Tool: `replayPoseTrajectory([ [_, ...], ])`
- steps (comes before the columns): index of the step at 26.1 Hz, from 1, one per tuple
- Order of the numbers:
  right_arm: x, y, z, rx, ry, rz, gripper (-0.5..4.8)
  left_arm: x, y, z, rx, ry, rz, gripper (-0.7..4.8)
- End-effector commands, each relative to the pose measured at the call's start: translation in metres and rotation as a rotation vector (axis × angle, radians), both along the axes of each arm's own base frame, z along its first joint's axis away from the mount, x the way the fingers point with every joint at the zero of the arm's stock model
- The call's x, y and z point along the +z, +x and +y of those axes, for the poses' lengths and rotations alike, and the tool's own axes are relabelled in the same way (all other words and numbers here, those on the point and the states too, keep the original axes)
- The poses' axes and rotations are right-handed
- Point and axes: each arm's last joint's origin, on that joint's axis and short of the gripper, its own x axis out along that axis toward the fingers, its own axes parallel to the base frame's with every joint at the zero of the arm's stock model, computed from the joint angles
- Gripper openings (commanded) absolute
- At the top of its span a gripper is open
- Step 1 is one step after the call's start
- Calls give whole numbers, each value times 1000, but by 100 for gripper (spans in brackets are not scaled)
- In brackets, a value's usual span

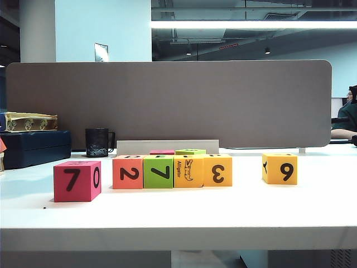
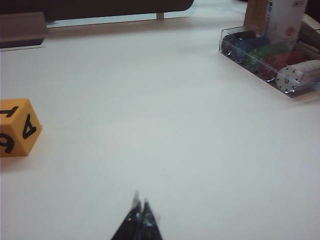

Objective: Select the appropriate blocks from the scattered letter blocks on the table and arrange them in a row to spell out "DEEP".

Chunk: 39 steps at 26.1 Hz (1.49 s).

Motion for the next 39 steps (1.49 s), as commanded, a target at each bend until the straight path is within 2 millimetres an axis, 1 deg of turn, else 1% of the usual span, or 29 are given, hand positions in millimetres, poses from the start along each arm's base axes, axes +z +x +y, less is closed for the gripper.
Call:
replayPoseTrajectory([
  [1,0,0,1,23,8,-10,-1,3,-2,1,-3,-9,-19,-6],
  [27,-1,0,1,33,-13,6,-1,3,-2,1,-4,-9,-19,-6],
  [31,-1,0,1,33,-13,6,-1,5,1,-1,-17,3,-66,-6],
  [33,-1,0,1,33,-13,6,-1,6,1,0,-22,52,-108,-6],
  [34,-1,0,1,33,-13,5,-1,6,3,1,6,85,-137,-6],
  [39,-1,0,1,33,-13,6,-1,14,4,4,93,102,-227,-6],
])
